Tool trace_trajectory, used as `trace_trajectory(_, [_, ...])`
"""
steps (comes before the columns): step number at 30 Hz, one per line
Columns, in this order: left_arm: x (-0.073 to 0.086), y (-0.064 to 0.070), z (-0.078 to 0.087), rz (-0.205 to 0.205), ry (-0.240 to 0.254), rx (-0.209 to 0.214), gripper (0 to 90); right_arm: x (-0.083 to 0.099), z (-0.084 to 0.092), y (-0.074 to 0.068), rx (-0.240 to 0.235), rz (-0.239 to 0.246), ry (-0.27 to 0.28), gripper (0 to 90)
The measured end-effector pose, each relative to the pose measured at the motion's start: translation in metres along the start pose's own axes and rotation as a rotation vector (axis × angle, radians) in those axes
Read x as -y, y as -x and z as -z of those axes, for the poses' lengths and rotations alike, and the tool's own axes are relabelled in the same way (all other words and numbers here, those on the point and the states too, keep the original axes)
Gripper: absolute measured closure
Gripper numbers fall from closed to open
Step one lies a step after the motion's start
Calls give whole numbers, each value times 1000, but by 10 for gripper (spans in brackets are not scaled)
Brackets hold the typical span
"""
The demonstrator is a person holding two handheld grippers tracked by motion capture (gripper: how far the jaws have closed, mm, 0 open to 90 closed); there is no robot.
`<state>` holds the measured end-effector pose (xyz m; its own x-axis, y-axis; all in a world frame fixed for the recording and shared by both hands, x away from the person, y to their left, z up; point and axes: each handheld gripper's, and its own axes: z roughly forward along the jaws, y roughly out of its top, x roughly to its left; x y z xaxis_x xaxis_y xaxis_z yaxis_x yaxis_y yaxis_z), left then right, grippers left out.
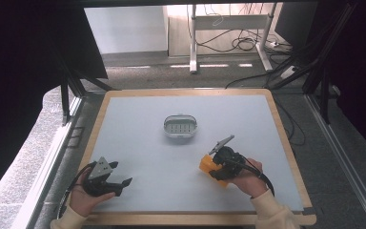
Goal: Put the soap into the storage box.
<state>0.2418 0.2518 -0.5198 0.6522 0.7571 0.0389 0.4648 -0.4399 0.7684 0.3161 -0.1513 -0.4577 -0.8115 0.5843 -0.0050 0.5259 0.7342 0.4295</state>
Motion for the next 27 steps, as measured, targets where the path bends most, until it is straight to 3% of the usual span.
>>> trace_trajectory(14, [0,1,0,-7,-10,-5,196,1,8,2,-6,35,39,614])
trace_trajectory(22, [0,0,1,-8,-4,2,195,-5,21,6,-11,64,94,614])
trace_trajectory(27, [0,2,1,-10,-5,8,195,-13,23,7,-7,78,97,615])
